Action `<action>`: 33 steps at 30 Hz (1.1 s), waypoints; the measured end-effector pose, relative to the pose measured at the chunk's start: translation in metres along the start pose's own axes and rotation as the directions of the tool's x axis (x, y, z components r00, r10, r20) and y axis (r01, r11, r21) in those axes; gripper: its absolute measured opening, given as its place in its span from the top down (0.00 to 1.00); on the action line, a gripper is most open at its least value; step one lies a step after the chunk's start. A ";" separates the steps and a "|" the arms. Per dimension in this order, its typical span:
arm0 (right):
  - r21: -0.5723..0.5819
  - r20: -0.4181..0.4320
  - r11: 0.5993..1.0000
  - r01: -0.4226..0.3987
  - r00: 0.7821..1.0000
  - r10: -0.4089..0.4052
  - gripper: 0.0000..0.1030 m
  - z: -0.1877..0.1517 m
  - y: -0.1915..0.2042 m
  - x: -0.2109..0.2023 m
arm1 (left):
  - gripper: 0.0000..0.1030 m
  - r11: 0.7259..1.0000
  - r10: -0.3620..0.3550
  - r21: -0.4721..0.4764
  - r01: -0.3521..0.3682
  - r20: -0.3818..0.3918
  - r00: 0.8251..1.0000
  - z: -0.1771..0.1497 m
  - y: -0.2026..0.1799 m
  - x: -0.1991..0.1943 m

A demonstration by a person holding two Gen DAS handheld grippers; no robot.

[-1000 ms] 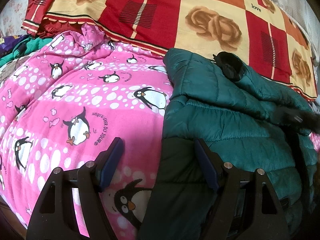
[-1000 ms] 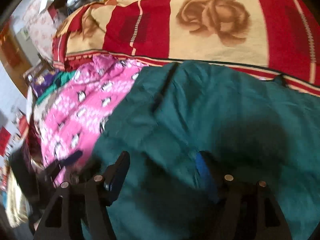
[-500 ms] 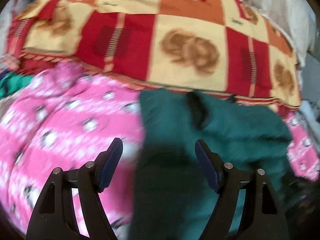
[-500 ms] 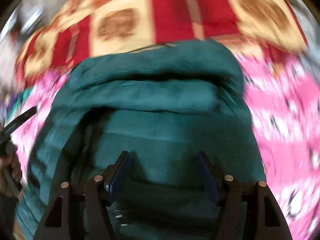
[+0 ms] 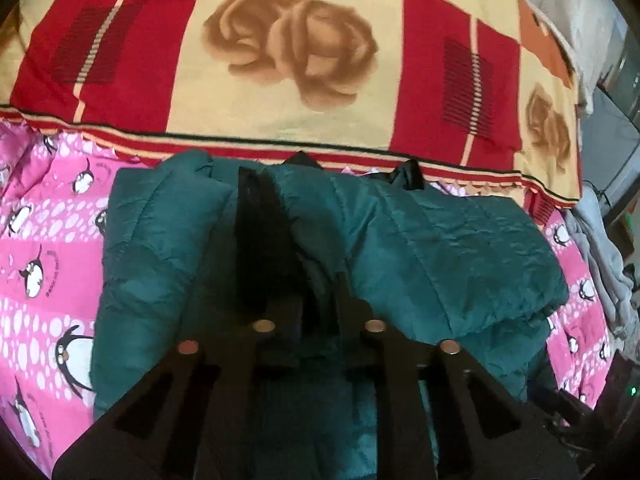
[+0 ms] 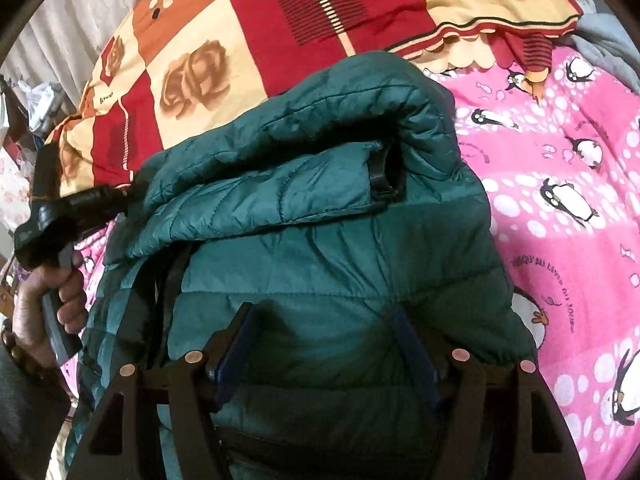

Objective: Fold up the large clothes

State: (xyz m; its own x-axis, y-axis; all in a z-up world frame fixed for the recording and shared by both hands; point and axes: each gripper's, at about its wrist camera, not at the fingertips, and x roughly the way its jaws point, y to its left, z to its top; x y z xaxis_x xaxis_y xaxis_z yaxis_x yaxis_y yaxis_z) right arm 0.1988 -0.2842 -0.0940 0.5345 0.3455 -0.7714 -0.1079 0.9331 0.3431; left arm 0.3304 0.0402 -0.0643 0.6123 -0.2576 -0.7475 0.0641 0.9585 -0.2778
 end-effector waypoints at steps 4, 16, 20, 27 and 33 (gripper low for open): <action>0.000 -0.001 1.000 0.001 1.000 -0.001 0.34 0.000 0.001 0.000 | 0.91 1.000 -0.028 0.007 0.027 0.078 0.997 0.000 0.003 -0.042; -0.017 -0.028 1.000 -0.024 0.999 0.023 0.17 0.001 0.007 0.006 | 0.89 0.999 0.018 -0.043 -0.018 -0.001 1.000 -0.018 0.057 -0.046; -0.067 -0.084 0.998 -0.024 0.996 0.018 0.16 0.004 0.013 0.001 | 0.77 0.993 0.020 -0.117 -0.013 0.061 0.998 -0.024 0.070 -0.061; -0.102 0.142 0.995 0.007 0.990 0.008 0.29 0.064 0.005 -0.062 | 0.53 0.973 0.153 -0.210 -0.101 0.252 0.955 -0.006 0.085 -0.094; -0.180 0.167 0.980 0.081 0.985 -0.050 0.50 0.124 0.013 -0.028 | 0.53 0.994 0.089 -0.076 -0.075 0.196 0.977 0.015 0.033 -0.044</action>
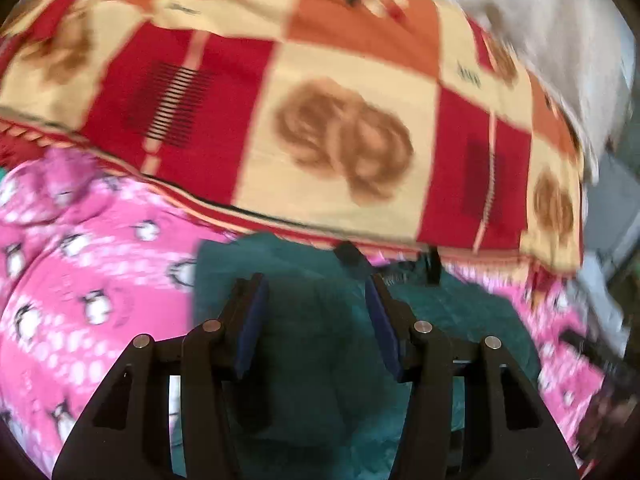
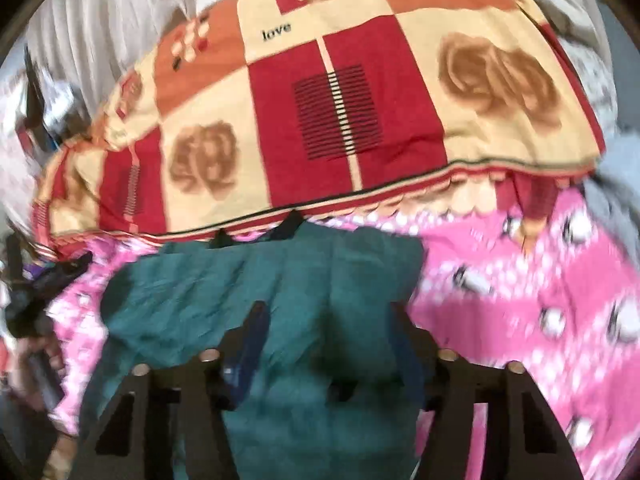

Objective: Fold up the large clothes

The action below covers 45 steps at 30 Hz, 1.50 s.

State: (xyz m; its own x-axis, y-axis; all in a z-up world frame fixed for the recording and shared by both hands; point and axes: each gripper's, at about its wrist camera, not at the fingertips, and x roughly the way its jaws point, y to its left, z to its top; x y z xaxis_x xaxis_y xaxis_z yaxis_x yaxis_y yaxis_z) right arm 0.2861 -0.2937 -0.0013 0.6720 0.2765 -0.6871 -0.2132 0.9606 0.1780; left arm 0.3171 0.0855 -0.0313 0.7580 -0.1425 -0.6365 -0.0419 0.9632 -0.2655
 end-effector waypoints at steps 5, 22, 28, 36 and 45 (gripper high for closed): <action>-0.013 -0.121 0.997 -0.076 0.990 0.074 0.54 -0.007 -0.002 0.049 | 0.51 0.983 0.185 0.042 -0.181 -0.134 0.974 -0.032 0.008 0.039; 0.106 0.007 0.992 -0.067 0.998 0.067 0.54 0.027 -0.037 0.048 | 0.48 0.985 0.173 -0.012 -0.174 -0.018 0.985 0.008 0.007 0.025; 0.113 -0.099 0.994 -0.003 0.995 0.015 0.54 0.029 -0.030 0.114 | 0.44 0.962 0.270 0.081 -0.261 -0.144 0.952 -0.020 0.015 0.079; 0.084 -0.168 0.996 -0.014 0.985 0.029 0.53 -0.001 -0.038 0.155 | 0.43 0.960 0.276 0.083 -0.267 -0.115 0.954 -0.033 0.017 0.089; 0.078 -0.170 0.997 -0.011 0.985 0.024 0.53 0.002 -0.036 0.156 | 0.43 0.965 0.259 0.063 -0.253 -0.116 0.959 -0.032 0.019 0.088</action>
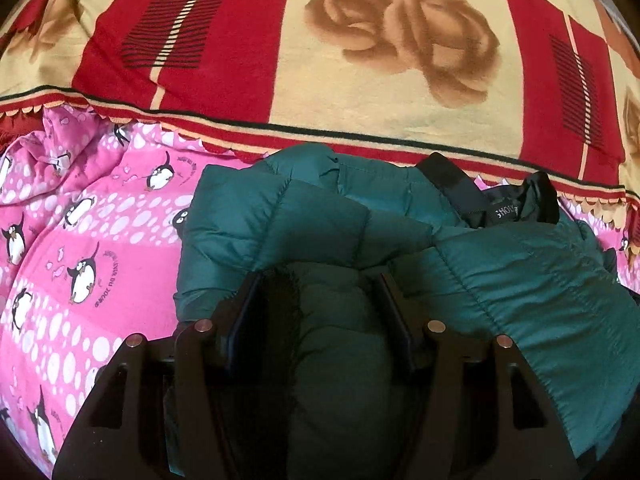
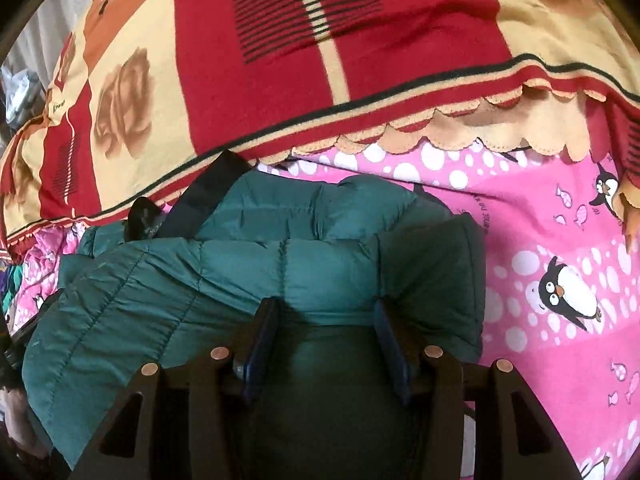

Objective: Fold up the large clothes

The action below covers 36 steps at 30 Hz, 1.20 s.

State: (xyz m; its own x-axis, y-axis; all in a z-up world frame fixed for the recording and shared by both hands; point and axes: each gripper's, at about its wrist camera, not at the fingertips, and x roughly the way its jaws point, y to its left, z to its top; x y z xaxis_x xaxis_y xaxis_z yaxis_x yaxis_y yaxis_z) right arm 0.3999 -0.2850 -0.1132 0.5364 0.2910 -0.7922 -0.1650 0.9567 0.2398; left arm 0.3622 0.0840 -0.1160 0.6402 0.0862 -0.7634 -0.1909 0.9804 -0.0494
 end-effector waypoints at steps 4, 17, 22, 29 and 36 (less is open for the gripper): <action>0.005 0.004 1.000 -0.007 1.000 0.007 0.53 0.000 0.001 0.001 | 0.43 1.000 0.000 0.000 0.000 -0.001 1.000 0.000 0.001 0.000; 0.009 0.024 1.000 -0.004 1.000 0.004 0.53 -0.002 -0.006 -0.008 | 0.43 1.000 0.004 -0.002 -0.004 0.013 1.000 0.000 0.000 0.000; -0.064 0.087 0.997 0.049 0.995 -0.043 0.53 0.005 0.035 -0.047 | 0.43 1.000 0.014 0.001 -0.014 0.015 1.000 0.000 -0.002 -0.001; -0.199 -0.047 0.975 -0.095 0.995 0.087 0.53 -0.024 0.116 -0.043 | 0.43 1.000 0.003 -0.013 -0.003 0.024 1.000 -0.001 0.001 -0.003; -0.132 -0.049 0.984 -0.117 0.993 0.112 0.53 -0.029 0.102 -0.059 | 0.43 1.000 0.002 0.025 -0.001 -0.021 1.000 0.005 0.003 -0.016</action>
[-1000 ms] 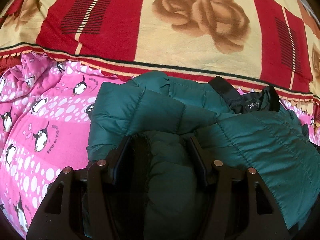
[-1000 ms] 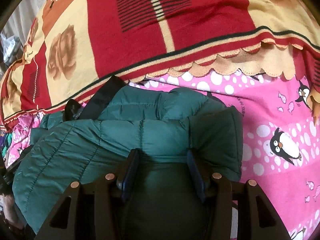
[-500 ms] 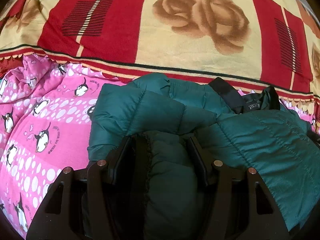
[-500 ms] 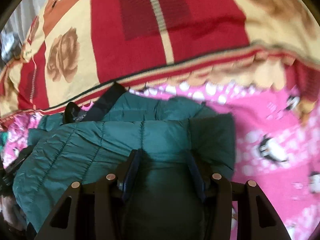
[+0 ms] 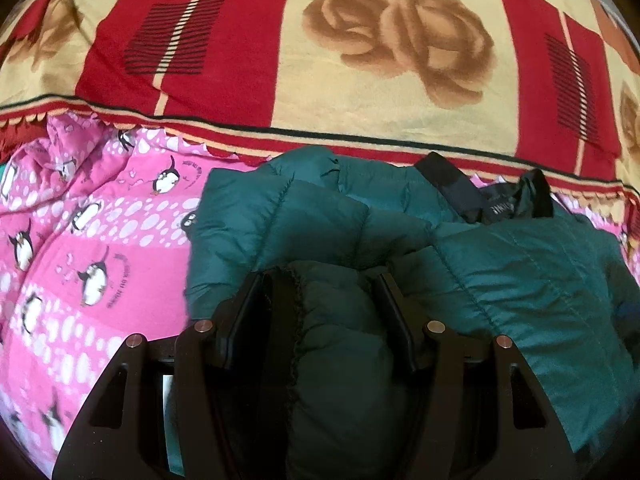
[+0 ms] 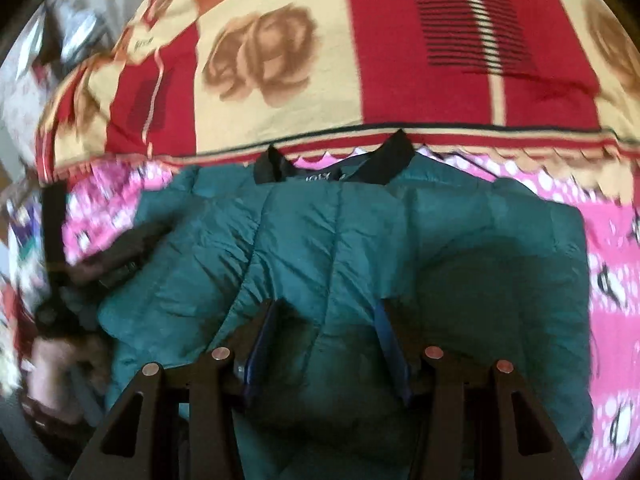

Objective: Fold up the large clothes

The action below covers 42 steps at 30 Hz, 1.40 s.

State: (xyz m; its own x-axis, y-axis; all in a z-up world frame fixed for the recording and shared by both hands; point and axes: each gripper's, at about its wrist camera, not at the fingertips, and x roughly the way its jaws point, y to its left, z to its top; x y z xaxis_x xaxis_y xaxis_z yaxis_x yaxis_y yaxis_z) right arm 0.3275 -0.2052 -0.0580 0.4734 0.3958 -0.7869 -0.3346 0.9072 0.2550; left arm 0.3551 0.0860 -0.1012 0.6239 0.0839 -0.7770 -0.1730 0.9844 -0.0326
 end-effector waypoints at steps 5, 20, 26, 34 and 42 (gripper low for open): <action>-0.085 0.040 0.991 0.099 0.995 -0.096 0.53 -0.027 -0.011 -0.077 | 0.43 0.994 -0.113 -0.010 0.113 -0.011 0.994 -0.011 0.031 -0.050; 0.088 -0.029 0.989 0.117 0.993 -0.114 0.51 -0.221 -0.071 -0.197 | 0.41 0.995 -0.080 0.053 0.083 -0.056 0.995 -0.164 0.106 -0.156; 0.189 0.030 0.976 0.112 0.992 -0.120 0.48 -0.266 -0.076 -0.220 | 0.40 0.989 -0.140 -0.071 0.133 -0.088 0.986 -0.204 0.127 -0.161; 0.355 0.054 0.929 -0.105 0.994 0.092 0.31 -0.301 -0.081 -0.211 | 0.31 0.966 -0.226 -0.149 0.211 -0.092 0.970 -0.229 0.144 -0.182; 0.345 0.083 0.892 -0.293 0.956 0.282 0.31 -0.311 -0.067 -0.194 | 0.31 0.913 -0.370 -0.200 0.356 -0.034 0.929 -0.254 0.140 -0.204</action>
State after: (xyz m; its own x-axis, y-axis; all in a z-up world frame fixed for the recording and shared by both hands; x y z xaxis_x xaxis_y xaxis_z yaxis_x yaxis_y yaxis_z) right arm 0.0051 -0.3871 -0.0974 0.4260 0.6456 -0.6338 -0.1562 0.7425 0.6513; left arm 0.0105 0.1676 -0.1067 0.6175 -0.2911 -0.7307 -0.0885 0.8974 -0.4323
